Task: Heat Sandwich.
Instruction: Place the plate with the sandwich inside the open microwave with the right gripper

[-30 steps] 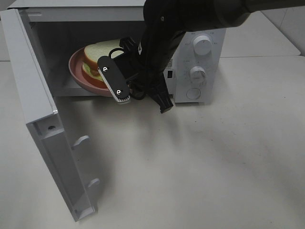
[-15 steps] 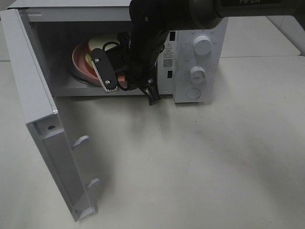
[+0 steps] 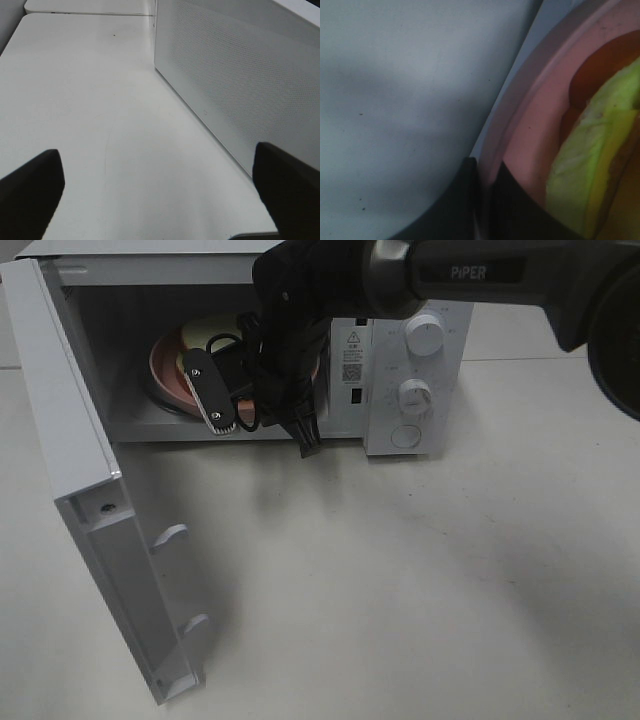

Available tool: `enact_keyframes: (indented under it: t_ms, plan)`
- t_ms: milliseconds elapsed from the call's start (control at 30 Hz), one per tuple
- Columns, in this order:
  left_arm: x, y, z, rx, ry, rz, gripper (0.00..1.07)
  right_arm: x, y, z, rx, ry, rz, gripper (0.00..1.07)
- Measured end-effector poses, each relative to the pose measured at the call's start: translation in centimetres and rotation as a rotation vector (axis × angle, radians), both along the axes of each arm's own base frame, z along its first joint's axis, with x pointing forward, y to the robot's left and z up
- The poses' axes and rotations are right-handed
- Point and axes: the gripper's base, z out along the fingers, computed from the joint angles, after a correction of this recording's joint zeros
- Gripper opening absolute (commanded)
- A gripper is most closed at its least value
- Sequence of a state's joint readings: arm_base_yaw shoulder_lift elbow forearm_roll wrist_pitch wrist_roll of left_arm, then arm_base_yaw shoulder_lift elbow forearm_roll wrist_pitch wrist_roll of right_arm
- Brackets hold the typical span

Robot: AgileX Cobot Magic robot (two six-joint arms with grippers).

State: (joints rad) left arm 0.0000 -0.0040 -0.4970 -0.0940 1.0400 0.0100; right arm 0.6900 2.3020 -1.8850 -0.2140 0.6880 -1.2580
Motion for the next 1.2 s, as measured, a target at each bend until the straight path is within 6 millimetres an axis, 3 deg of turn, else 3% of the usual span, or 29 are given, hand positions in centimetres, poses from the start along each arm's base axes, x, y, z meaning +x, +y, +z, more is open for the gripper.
enact_keyframes:
  t_ms: [400, 633, 733, 900, 1200]
  plan:
    - [0.0, 0.0, 0.0, 0.0, 0.0, 0.0, 0.97, 0.8, 0.3, -1.0, 0.004, -0.033, 0.017, 0.08]
    - [0.0, 0.0, 0.0, 0.0, 0.0, 0.0, 0.97, 1.1, 0.4, -0.7, 0.047, -0.049, -0.031, 0.29]
    - [0.0, 0.0, 0.0, 0.0, 0.0, 0.0, 0.97, 1.3, 0.3, -0.6, 0.063, -0.048, -0.061, 0.49]
    - [0.0, 0.0, 0.0, 0.0, 0.0, 0.0, 0.97, 1.5, 0.2, -0.5, 0.088, -0.054, -0.094, 0.62]
    - [0.0, 0.0, 0.0, 0.0, 0.0, 0.0, 0.97, 1.5, 0.1, -0.5, 0.115, -0.044, -0.147, 0.65]
